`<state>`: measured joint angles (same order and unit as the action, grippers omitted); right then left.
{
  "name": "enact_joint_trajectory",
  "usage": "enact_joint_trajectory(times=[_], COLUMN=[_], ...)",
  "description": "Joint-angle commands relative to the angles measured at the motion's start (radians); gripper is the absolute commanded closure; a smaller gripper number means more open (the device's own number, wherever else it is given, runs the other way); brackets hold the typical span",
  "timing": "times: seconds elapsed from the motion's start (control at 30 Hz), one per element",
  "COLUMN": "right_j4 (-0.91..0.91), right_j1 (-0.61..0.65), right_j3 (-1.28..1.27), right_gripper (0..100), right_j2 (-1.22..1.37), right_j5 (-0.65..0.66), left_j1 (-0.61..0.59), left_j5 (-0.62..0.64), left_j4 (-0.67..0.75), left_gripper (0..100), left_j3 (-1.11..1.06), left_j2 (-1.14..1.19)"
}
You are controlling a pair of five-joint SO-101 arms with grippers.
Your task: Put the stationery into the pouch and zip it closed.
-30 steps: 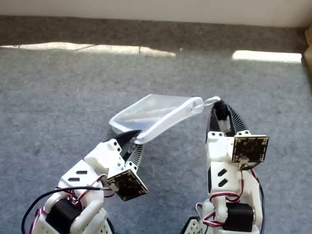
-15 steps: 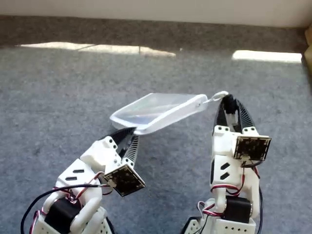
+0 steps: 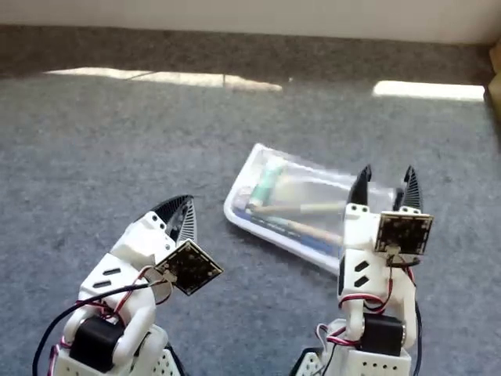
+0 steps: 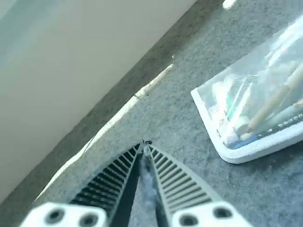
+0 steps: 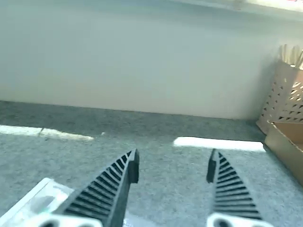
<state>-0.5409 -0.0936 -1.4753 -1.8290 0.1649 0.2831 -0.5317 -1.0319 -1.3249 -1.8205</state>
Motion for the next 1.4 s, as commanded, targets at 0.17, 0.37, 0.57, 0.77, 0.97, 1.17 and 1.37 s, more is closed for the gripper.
enact_joint_trajectory(times=[0.17, 0.37, 0.57, 0.77, 0.97, 1.17, 1.37], right_j4=[-0.074, -0.076, -0.076, -0.073, -0.073, -0.076, -0.076], right_j1=[0.131, 0.203, 0.286, 0.315, 0.446, 0.479, 0.478], right_j3=[0.01, 0.004, 0.004, 0.002, 0.002, -0.07, -0.222], right_gripper=[77.0, 79.6, 99.8, 98.8, 98.8, 98.8, 98.8], right_j2=[-0.007, -0.007, -0.007, -0.007, -0.007, -0.007, -0.007], right_j5=[0.011, 0.006, 0.012, 0.006, 0.011, 0.005, 0.008], left_j1=[0.001, -0.007, -0.008, -0.081, -0.217, -0.289, -0.338], left_j5=[0.002, 0.13, 0.133, 0.132, 0.133, 0.133, 0.133], left_j4=[-0.002, -0.002, -0.003, -0.002, -0.002, -0.002, -0.002], left_gripper=[99, 99, 99, 99, 99, 99, 99], left_j3=[-0.05, -0.05, -0.081, -0.104, -0.139, -0.248, -0.34], left_j2=[-0.015, -0.015, -0.015, -0.015, -0.015, -0.015, -0.015])
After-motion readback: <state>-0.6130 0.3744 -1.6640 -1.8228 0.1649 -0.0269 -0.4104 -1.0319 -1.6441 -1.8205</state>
